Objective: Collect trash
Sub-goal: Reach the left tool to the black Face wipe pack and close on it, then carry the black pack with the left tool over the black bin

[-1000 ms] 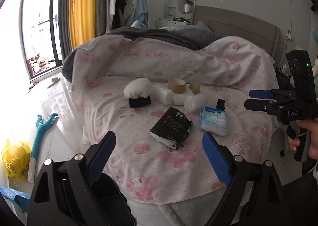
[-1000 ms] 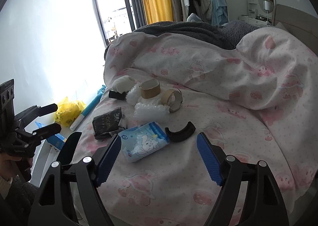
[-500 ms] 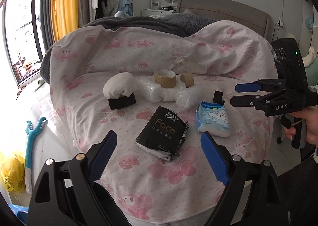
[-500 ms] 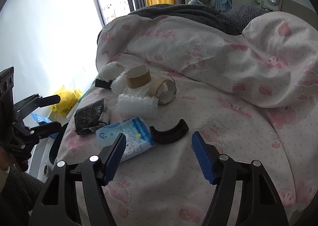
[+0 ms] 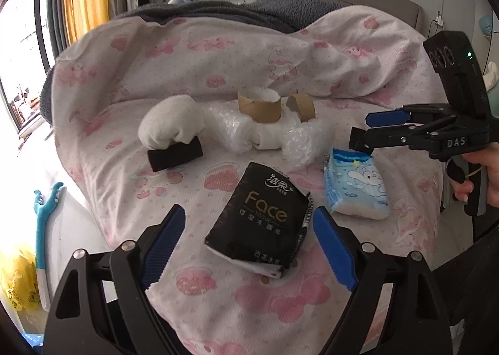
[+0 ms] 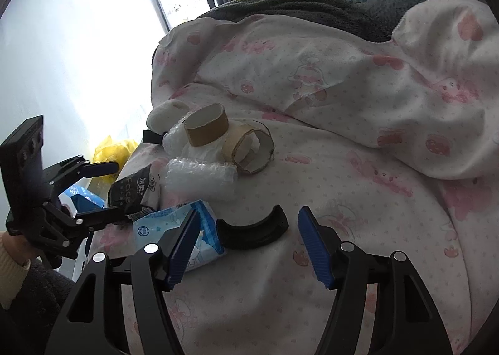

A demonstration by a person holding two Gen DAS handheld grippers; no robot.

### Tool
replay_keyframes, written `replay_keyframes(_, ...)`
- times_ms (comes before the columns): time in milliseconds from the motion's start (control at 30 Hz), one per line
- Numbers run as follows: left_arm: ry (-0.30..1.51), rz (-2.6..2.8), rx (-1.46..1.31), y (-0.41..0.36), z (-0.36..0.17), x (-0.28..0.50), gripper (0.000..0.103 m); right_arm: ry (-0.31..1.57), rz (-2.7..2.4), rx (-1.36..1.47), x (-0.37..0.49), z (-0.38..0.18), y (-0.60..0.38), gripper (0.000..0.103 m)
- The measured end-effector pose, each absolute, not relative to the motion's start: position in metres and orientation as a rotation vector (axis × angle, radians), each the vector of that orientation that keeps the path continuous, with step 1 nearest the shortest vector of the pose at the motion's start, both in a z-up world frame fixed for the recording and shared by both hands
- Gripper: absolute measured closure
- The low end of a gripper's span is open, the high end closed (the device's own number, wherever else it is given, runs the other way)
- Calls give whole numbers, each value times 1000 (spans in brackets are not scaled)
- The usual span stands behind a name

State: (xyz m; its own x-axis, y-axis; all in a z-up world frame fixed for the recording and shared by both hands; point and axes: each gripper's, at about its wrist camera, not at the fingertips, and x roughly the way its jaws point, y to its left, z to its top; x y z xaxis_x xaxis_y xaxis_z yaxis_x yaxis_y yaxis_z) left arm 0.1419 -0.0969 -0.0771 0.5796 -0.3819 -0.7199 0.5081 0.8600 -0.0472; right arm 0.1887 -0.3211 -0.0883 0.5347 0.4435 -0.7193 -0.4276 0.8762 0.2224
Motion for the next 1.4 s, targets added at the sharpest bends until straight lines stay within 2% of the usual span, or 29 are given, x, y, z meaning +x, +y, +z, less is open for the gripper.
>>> replay_keyframes(100,823,-551,175,-101,-84,149,17,893,534,-10,193,-93,-318,40)
replay_keyframes(133,829,-559,179,-102,-87,151,18,906,539,-13,196,-95,-317,45)
replay_keyframes(233,834,-580,180,-105,-90,156,28,924,554,2,201,-98,-317,52)
replay_keyframes(467,837,-595,155,-108,-88,163,45,905,548,17,205,-88,-318,54)
replay_keyframes(1067,722,-455,29,-69,-53,156,47,690,548,-24,196,-19,-251,54)
replay_keyframes(1400,761,-290,-39,-6,-50,159,47,682,599,-39,196,-20,-199,54)
